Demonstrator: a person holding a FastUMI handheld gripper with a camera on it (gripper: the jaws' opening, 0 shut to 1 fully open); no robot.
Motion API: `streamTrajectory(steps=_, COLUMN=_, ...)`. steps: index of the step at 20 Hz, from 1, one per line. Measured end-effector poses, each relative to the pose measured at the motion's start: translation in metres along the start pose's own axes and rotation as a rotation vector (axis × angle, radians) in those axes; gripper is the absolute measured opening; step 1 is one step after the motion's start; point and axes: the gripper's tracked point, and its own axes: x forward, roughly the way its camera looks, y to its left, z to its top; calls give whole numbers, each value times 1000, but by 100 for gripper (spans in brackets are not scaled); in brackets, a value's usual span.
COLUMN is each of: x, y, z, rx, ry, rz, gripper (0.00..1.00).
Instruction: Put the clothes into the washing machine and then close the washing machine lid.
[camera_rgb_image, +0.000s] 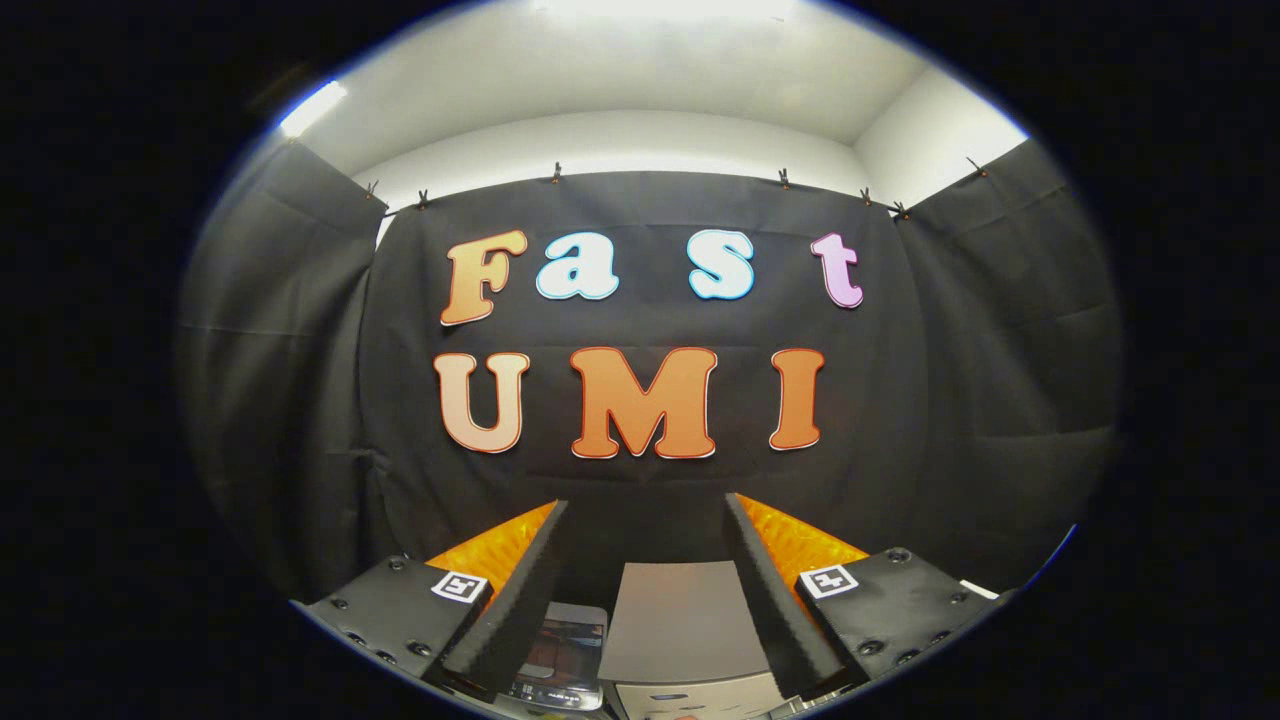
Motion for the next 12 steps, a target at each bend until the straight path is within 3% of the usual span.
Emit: streamTrajectory(steps=12, x=3, y=-20, z=1, rx=9, ry=7, rz=-19, gripper=97)
